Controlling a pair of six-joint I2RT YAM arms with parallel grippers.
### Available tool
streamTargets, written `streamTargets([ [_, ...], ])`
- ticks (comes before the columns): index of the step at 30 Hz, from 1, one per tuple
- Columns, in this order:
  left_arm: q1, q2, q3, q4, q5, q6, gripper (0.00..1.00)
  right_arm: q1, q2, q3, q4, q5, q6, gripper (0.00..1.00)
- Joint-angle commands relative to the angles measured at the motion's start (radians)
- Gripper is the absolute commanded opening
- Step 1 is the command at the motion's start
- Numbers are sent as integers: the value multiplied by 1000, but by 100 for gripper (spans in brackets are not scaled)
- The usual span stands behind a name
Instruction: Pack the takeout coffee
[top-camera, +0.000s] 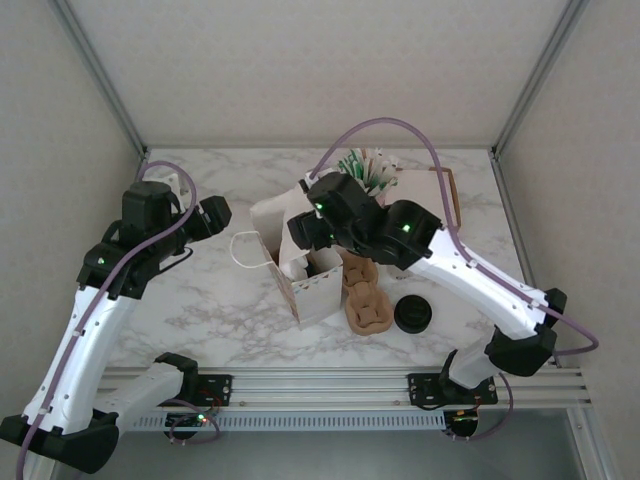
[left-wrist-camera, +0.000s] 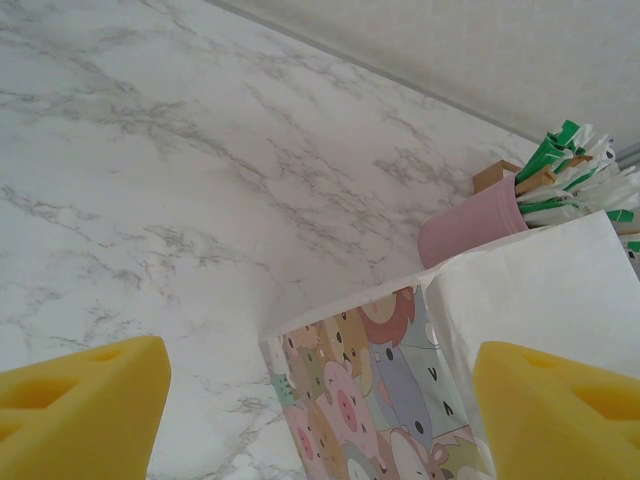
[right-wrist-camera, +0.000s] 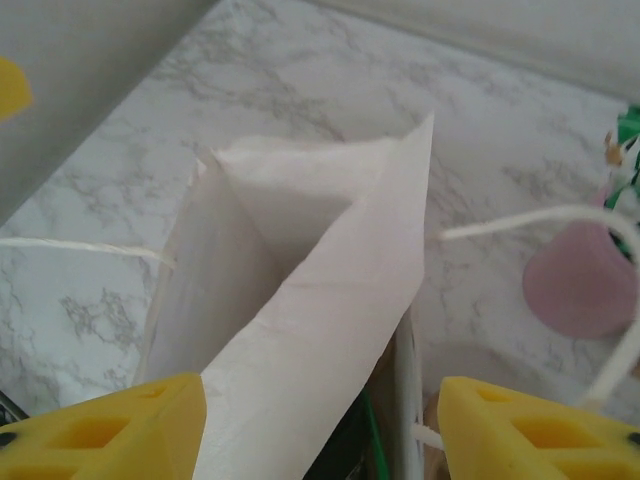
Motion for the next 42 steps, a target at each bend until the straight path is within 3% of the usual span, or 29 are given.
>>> streamTargets([
  [1,-7,-10,13,-5,-22,-1,80,10,-1,9,-35,-29,123,60],
  [9,-7,-8,16,1,-22,-9,80,16,39,-11,-64,-109,195,42],
  [12,-8,-6,16,0,-20,-10,79,21,76,19,-104,-108,194,40],
  [21,-7,-10,15,-1,-22,-8,79,40,174,120,-249,-132,92,0],
  [27,-7,-14,14,-1,-23,-6,79,44,253,196,-396,-112,-22,0],
  [35,-7,-19,13,-2,-24,-7,79,44,353,279,-441,-60,-75,1],
  [39,-7,-19,14,-7,-27,-6,79,45,368,311,-425,-48,-83,11],
  [42,-7,-27,14,-8,-28,-6,79,44,361,330,-417,-34,-82,25],
])
